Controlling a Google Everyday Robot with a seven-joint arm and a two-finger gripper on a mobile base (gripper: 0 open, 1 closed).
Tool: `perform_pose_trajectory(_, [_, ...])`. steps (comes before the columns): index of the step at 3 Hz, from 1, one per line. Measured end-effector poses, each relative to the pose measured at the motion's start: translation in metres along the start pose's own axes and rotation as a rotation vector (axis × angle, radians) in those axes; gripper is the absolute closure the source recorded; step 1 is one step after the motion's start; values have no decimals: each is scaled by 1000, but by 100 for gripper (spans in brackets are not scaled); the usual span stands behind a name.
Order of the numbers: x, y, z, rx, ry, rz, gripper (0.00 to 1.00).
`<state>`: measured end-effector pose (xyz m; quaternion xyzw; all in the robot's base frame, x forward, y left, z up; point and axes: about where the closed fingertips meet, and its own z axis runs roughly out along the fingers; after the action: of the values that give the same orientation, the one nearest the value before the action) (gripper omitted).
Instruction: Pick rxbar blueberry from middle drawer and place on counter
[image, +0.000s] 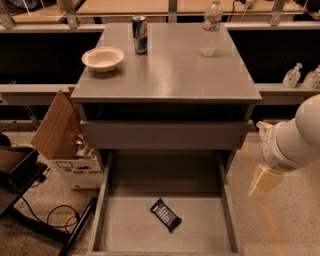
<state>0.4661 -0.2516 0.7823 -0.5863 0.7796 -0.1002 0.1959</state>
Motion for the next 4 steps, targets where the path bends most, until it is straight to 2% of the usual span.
perform_pose_trajectory(1, [-4,6,6,-6,-2,1,0])
perform_pose_trajectory(2, [-19,33,61,-74,-2,2,0])
perform_pose_trajectory(3, [-39,79,139,-163,-17,42,0])
perform_pose_trajectory(4, [-59,120,204,-217,-50,82,0])
